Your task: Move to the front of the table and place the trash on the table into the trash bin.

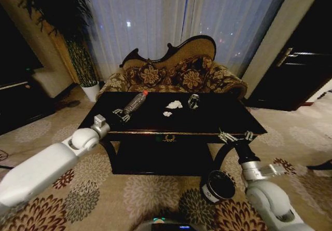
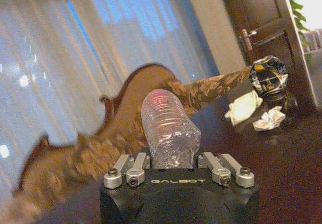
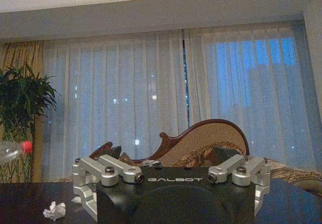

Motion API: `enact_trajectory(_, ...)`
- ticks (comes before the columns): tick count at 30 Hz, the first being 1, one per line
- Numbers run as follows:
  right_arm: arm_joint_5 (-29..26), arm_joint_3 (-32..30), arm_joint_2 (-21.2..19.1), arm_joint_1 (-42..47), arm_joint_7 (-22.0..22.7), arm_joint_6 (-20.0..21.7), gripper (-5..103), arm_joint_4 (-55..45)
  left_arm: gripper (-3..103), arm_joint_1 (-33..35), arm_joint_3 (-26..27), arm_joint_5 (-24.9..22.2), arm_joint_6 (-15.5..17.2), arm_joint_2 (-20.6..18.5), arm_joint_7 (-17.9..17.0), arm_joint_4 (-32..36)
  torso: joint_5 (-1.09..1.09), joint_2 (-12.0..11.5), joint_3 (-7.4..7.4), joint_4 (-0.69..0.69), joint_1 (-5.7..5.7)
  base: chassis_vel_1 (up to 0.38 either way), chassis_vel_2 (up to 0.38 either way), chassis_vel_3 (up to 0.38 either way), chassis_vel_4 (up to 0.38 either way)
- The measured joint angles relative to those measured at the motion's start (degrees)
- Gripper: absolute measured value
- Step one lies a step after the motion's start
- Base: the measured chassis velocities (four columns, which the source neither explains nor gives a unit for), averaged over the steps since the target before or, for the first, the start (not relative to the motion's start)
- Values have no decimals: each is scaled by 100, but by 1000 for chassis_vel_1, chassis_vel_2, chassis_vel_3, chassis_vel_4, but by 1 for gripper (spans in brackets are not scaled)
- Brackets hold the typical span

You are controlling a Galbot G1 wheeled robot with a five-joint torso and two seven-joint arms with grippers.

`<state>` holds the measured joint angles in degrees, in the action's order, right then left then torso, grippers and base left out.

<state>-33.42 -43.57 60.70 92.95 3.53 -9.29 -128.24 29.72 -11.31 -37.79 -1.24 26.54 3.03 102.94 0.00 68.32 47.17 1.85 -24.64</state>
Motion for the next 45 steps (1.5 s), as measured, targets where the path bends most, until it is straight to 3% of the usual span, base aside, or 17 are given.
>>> enact_trajectory(4,39,12,13,-5,0,-8,100,1,36,-354,-248,425,-276,-119,180,71,0,0,0,0,0,0,0,0,0)
enact_trajectory(9,188,10,23,6,5,-48,100,24,36,-634,-703,67,-444,-177,459,296,0,0,0,1,-1,0,0,0,0)
enact_trajectory(17,368,-73,-42,41,81,-101,100,148,36,-943,-1370,107,-439,-261,866,800,-1,0,1,1,0,0,0,0,0)
enact_trajectory(21,597,-114,-53,12,183,-144,100,239,36,-1128,-1583,-135,-330,-264,888,1025,0,0,0,0,0,0,0,0,0)
enact_trajectory(25,1166,-138,-50,-9,281,-254,100,343,36,-1314,-1703,-506,-146,-222,866,1226,1,0,1,1,-1,0,0,0,0)
enact_trajectory(28,2416,-221,-20,-31,432,-455,100,506,36,-1438,-1762,-960,108,-151,819,1434,0,0,1,1,-1,0,0,0,0)
enact_trajectory(30,2656,-240,-11,-34,464,-512,100,543,36,-1445,-1762,-1033,160,-144,812,1464,0,0,1,1,-1,0,0,0,0)
enact_trajectory(32,3470,-312,35,-53,571,-769,100,658,36,-1458,-1773,-1324,375,-112,793,1619,0,0,0,1,-1,0,0,0,0)
enact_trajectory(33,3470,-312,35,-53,571,-769,100,658,36,-1458,-1773,-1324,375,-112,793,1619,0,0,0,1,-1,0,0,0,0)
enact_trajectory(35,4108,-373,91,-63,653,-996,100,707,36,-1458,-1797,-1517,497,-74,748,1713,0,0,1,0,0,0,0,0,0)
enact_trajectory(36,4793,-431,165,-64,720,-1240,100,723,36,-1457,-1817,-1646,583,-30,706,1777,-1,0,1,0,0,0,0,0,0)
enact_trajectory(38,5538,-477,269,-48,852,-1552,100,722,36,-1463,-1862,-1776,669,48,663,1837,0,0,1,1,0,0,0,0,0)
enact_trajectory(39,5538,-477,269,-48,852,-1552,100,722,36,-1463,-1862,-1776,669,48,663,1837,0,0,1,1,0,0,0,0,0)
enact_trajectory(43,6609,-538,408,-101,1056,-2083,100,805,36,-1524,-1965,-1934,767,201,582,1857,-2,0,1,0,-1,0,0,0,0)
enact_trajectory(45,6797,-538,435,-119,1092,-2175,100,852,36,-1531,-1978,-1976,788,226,555,1870,-1,0,1,0,0,0,0,0,0)
